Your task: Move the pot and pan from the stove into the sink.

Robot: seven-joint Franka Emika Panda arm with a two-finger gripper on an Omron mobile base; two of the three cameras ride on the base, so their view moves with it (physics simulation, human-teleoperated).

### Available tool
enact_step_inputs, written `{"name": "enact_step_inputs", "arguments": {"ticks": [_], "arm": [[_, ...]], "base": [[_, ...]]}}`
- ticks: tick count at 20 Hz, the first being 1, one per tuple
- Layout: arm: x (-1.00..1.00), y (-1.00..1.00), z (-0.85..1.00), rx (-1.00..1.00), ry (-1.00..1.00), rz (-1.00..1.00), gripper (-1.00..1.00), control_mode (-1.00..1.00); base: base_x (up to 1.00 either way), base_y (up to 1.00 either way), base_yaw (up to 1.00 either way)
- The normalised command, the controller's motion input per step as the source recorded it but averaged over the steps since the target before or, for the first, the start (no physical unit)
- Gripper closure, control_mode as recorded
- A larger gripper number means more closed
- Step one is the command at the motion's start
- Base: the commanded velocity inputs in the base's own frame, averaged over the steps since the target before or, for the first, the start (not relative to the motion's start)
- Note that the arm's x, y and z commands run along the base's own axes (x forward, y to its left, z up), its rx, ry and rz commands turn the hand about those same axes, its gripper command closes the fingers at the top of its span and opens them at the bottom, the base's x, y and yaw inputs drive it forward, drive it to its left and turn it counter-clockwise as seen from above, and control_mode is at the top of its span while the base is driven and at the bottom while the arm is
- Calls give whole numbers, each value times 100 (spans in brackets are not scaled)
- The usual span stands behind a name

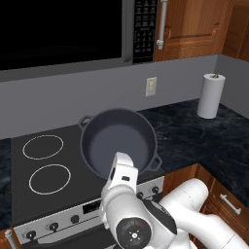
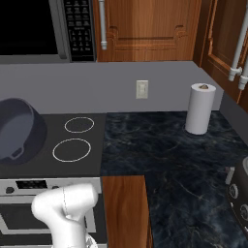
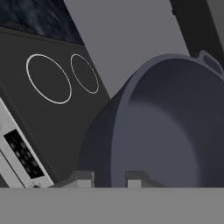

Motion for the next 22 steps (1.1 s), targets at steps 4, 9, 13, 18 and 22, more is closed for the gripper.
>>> {"name": "enact_step_inputs", "arguments": {"ticks": [4,9,13,18,22], "arm": [[0,0,0,0,0,0,100,-100],[-1,0,0,0,0,0,100,-100],[0,0,0,0,0,0,100,100],[0,0,0,0,0,0,100,100],[0,0,0,0,0,0,100,100]], "base": [[0,0,0],[0,0,0],[-23,6,2],[-33,36,1],[-28,40,0]]}}
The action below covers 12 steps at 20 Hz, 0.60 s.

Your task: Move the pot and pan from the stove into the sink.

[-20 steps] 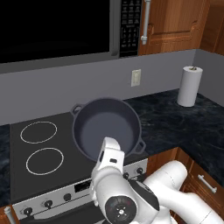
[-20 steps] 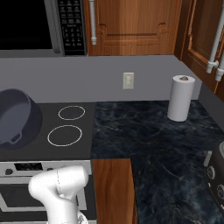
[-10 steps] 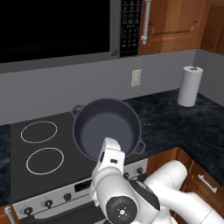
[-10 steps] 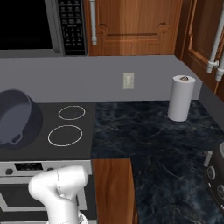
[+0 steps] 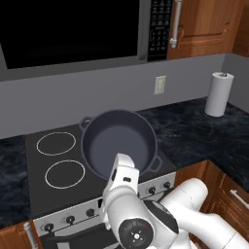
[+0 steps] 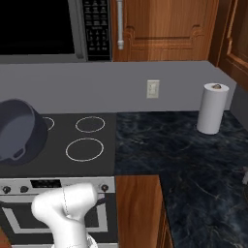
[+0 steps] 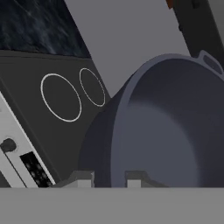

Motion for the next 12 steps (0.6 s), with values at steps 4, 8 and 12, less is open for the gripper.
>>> {"name": "enact_step_inputs", "arguments": {"ticks": [4,8,12], "arm": [[0,0,0,0,0,0,100,100],[0,0,0,0,0,0,100,100],[0,0,0,0,0,0,100,100]], "base": [[-18,40,0],[-2,3,0],[-42,-17,0]]}}
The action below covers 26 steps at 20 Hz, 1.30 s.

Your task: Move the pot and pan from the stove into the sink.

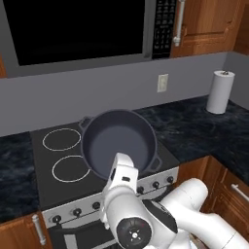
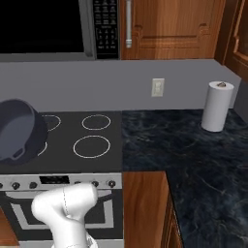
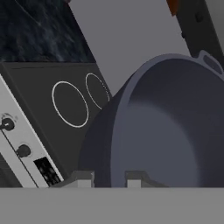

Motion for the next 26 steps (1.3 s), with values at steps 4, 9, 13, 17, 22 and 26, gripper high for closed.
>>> {"name": "enact_step_inputs", "arguments": {"ticks": [4,9,13,17,22,26], "arm": [[0,0,0,0,0,0,100,100],[0,0,0,0,0,0,100,100],[0,0,0,0,0,0,100,100],[0,0,0,0,0,0,100,100],[0,0,0,0,0,0,100,100],[0,0,0,0,0,0,100,100]], "base": [[-70,-31,0],[-70,-29,0],[-43,-24,-9],[-12,-16,-32],[-2,-4,-45],[0,0,-49]]}}
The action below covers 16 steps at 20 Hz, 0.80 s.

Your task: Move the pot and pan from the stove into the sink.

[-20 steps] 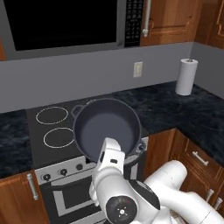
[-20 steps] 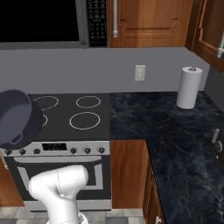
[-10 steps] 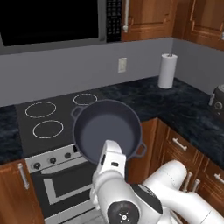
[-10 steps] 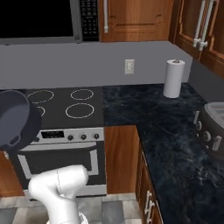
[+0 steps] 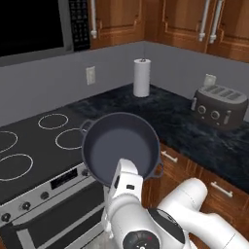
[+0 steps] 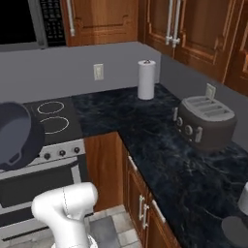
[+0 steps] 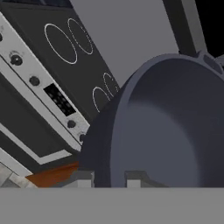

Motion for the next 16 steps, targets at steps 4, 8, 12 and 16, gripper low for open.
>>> {"name": "enact_step_inputs", "arguments": {"ticks": [4,8,12,16], "arm": [[0,0,0,0,0,0,100,100],[0,0,0,0,0,0,100,100],[0,0,0,0,0,0,100,100],[0,0,0,0,0,0,100,100]], "base": [[0,0,-50],[0,0,-50],[0,0,-50],[0,0,-50]]}}
